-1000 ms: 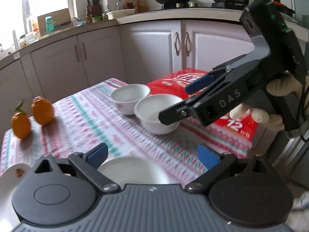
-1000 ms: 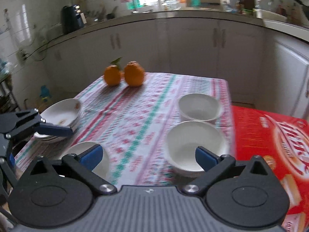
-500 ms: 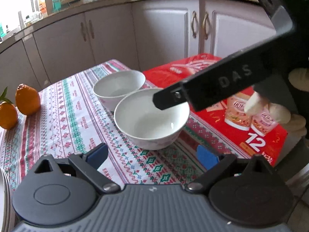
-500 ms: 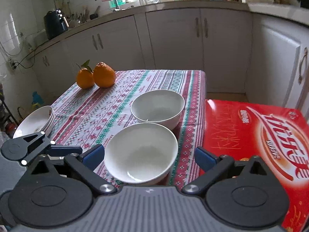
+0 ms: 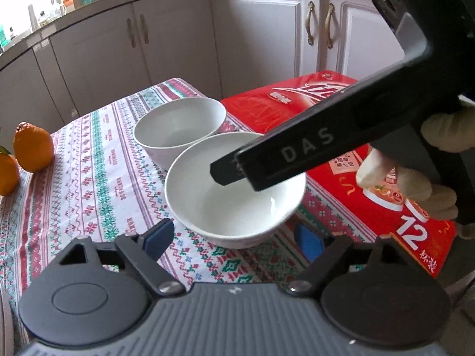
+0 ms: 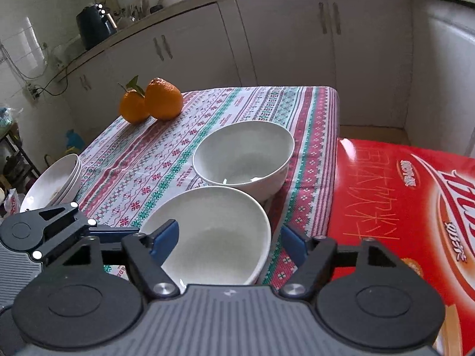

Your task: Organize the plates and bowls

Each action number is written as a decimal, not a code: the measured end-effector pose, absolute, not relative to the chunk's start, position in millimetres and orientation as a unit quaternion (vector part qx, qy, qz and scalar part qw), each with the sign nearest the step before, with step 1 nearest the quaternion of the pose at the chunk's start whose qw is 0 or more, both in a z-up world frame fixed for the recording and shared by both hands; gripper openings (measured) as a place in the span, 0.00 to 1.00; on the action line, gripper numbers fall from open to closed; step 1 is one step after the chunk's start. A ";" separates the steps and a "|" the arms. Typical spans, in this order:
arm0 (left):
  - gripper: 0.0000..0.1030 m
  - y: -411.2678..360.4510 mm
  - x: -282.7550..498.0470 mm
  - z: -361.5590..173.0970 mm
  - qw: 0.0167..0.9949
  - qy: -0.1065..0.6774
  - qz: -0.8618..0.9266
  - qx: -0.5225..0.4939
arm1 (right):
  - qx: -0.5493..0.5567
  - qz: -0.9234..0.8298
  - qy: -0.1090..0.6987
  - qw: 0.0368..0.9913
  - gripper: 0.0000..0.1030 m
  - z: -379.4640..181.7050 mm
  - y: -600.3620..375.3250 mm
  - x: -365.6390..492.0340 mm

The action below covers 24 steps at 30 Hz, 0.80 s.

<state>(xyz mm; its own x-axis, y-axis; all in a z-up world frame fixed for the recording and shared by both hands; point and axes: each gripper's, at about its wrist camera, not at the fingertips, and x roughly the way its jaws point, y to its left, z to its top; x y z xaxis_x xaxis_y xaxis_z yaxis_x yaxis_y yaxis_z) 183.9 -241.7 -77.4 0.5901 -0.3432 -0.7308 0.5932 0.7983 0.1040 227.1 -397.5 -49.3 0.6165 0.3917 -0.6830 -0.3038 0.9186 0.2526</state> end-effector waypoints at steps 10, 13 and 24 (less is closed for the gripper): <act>0.79 -242.2 187.4 -79.7 0.875 0.368 -0.268 0.164 | 0.060 0.204 0.401 0.891 0.63 -53.4 -398.8 235.5; 0.79 -242.2 188.3 -79.7 0.875 0.368 -0.269 0.161 | 0.060 0.208 0.404 0.889 0.63 -53.5 -397.8 237.7; 0.79 -243.4 187.7 -82.6 0.878 0.359 -0.266 0.173 | 0.055 0.210 0.417 0.883 0.63 -52.4 -396.2 241.4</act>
<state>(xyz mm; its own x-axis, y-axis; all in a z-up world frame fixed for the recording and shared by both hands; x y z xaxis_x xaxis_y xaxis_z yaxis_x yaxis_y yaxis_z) 187.7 -243.4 -82.6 0.6014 -0.3420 -0.7220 0.5906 0.7989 0.1135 241.4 -396.2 -52.4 0.5645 0.4163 -0.7128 -0.3238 0.9060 0.2727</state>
